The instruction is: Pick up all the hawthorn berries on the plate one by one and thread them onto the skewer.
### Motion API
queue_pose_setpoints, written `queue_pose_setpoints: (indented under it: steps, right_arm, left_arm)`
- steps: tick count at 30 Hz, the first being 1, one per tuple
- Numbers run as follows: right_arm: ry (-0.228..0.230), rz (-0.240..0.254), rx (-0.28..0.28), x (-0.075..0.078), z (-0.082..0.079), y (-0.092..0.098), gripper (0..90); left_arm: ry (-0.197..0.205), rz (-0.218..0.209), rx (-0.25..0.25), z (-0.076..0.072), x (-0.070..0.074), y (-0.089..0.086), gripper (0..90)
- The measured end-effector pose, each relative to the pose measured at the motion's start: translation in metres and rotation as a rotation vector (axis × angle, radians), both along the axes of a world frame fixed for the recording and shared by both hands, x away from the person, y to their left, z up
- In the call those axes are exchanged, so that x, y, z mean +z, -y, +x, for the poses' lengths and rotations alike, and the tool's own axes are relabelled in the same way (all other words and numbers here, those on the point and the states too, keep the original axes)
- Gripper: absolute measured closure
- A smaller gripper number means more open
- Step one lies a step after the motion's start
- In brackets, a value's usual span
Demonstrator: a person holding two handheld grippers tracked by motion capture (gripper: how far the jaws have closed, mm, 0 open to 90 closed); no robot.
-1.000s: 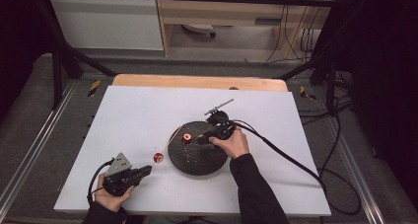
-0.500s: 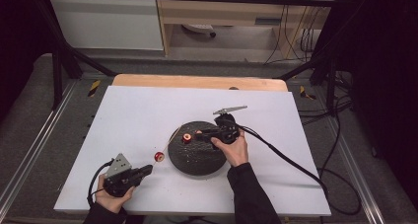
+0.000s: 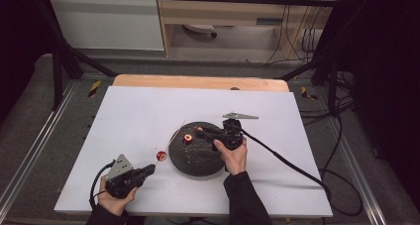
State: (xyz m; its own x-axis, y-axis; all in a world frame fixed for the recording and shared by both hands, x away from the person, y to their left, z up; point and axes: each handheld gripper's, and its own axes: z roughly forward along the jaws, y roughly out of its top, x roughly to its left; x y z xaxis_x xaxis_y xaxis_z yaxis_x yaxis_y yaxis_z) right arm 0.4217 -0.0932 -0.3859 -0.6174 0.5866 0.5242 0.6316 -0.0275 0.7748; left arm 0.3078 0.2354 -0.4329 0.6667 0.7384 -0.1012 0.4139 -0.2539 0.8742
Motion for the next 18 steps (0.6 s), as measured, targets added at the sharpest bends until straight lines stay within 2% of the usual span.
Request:
queue_pose_setpoints:
  steps: [9,12,18]
  right_arm:
    - [0.035,0.141,-0.073,-0.004,-0.004,-0.001,61.2]
    - [0.059,0.178,-0.097,-0.005,-0.003,-0.001,61.2]
    - [0.070,0.250,-0.134,-0.002,-0.004,0.001,61.2]
  left_arm:
    - [0.020,-0.023,0.019,-0.002,0.001,0.005,88.2]
    - [0.028,-0.028,0.026,-0.002,0.001,0.006,88.2]
    - [0.037,-0.039,0.031,-0.004,0.001,0.011,88.2]
